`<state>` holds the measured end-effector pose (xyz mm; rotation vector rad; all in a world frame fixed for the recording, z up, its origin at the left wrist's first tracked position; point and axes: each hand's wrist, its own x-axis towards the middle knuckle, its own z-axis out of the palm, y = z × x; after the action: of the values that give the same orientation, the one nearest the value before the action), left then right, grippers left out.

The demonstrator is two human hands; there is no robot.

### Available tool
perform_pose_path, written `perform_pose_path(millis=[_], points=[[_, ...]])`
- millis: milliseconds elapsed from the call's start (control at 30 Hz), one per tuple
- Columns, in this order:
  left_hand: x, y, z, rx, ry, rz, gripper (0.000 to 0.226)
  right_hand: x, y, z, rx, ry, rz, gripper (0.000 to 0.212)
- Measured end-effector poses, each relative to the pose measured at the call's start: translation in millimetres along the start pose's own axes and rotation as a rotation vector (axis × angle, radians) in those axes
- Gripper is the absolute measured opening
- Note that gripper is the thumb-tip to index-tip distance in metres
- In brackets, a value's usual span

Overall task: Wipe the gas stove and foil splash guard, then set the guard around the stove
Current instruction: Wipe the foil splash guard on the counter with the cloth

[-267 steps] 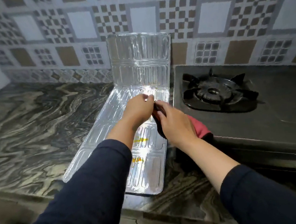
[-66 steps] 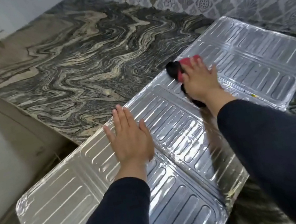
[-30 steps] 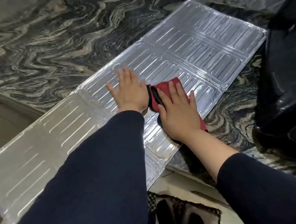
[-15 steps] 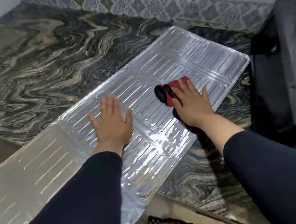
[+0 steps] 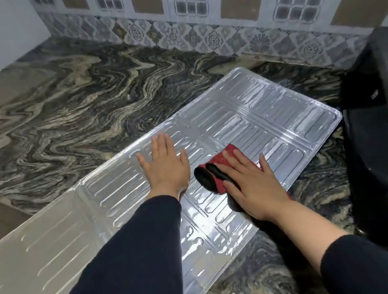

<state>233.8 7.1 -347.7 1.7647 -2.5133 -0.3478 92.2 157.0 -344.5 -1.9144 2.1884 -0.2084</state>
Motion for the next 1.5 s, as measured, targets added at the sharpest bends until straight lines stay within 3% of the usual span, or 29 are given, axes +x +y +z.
perform_pose_path(millis=[167,433,833,1033,1167,1333,1500], points=[[3,-3,8,0.017,0.038,0.025,0.059,64,-8,-6,0.040,0.021,-0.072,0.047],[6,-3,15,0.044,0.109,0.001,0.057,173,-30,-3,0.054,0.025,-0.127,0.048],[-7,-8,9,0.013,0.033,0.001,0.059,45,8,-1,-0.018,0.058,-0.034,0.056],[-15,-56,-9,0.088,-0.030,0.016,0.058,37,-47,11,0.023,0.014,-0.060,0.059],[-11,-59,-21,0.264,-0.053,0.005,0.057,40,-57,16,0.014,0.015,-0.077,0.055],[-5,-28,-11,0.108,-0.049,0.062,0.055,40,-54,16,0.009,0.034,-0.113,0.070],[-6,-31,2,0.023,0.029,0.059,0.055,38,-5,3,0.022,0.054,-0.084,0.052]])
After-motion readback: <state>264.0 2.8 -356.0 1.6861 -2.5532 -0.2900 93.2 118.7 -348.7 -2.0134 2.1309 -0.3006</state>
